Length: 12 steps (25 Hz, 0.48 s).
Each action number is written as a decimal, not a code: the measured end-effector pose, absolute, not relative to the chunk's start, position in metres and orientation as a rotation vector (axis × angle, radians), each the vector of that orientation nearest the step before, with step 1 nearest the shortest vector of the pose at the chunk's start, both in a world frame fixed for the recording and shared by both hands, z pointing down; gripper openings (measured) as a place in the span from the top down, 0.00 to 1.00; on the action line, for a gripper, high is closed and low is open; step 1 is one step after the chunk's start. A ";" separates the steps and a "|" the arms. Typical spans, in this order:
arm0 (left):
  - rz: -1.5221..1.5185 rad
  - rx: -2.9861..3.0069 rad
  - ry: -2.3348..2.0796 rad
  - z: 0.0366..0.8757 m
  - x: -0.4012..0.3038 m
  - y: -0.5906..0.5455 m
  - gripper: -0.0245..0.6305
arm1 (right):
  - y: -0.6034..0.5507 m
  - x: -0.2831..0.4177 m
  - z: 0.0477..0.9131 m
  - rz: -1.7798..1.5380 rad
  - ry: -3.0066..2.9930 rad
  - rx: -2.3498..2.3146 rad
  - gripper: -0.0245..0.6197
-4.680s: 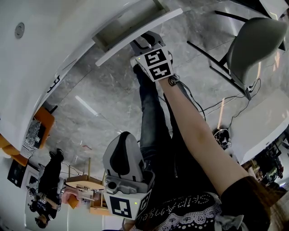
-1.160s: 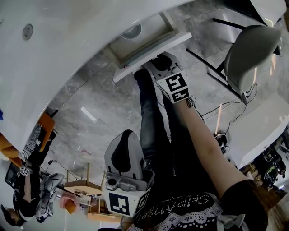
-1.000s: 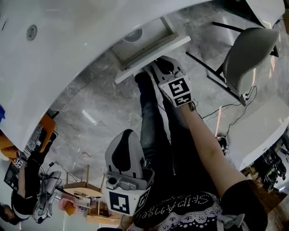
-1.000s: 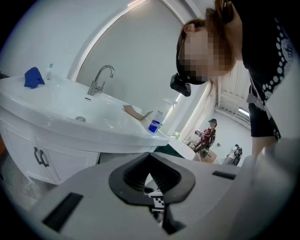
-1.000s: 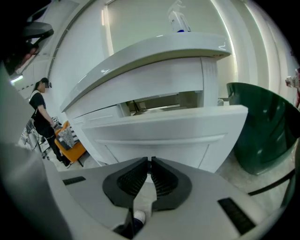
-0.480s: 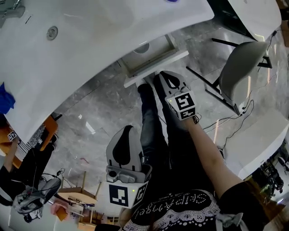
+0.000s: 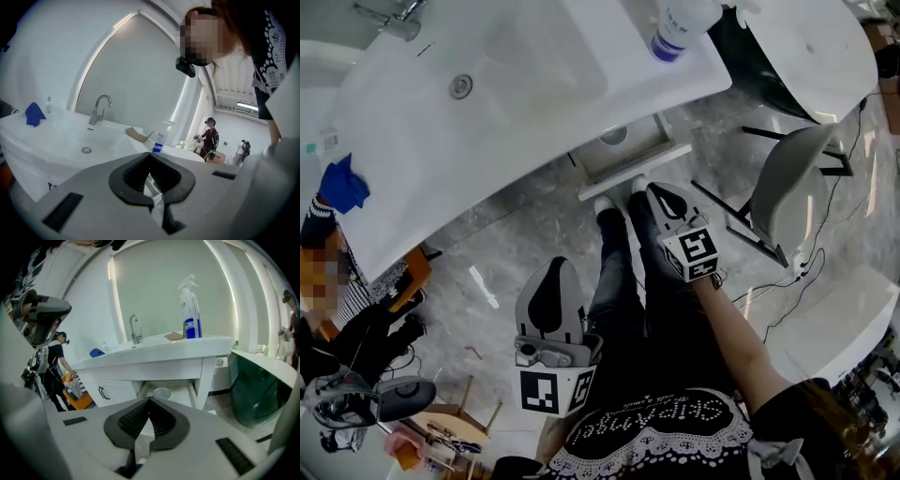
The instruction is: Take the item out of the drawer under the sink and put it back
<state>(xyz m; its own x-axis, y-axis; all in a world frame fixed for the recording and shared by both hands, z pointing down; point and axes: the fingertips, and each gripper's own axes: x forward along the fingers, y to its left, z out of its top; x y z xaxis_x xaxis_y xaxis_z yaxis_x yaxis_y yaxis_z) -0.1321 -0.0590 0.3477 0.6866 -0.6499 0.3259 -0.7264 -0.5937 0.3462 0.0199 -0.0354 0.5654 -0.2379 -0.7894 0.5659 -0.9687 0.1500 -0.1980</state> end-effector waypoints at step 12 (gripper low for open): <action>0.194 2.553 -1.055 0.308 -0.138 -0.063 0.96 | -0.051 0.014 0.466 0.622 -2.203 1.792 0.93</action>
<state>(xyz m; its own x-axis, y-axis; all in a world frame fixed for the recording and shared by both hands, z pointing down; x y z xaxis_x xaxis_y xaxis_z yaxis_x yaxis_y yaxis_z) -0.1383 -0.0627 0.3078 0.7102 -0.6528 0.2636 -0.7039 -0.6512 0.2837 0.0142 -0.0507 0.4664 -0.2232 -0.8718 0.4360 -0.9711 0.1603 -0.1767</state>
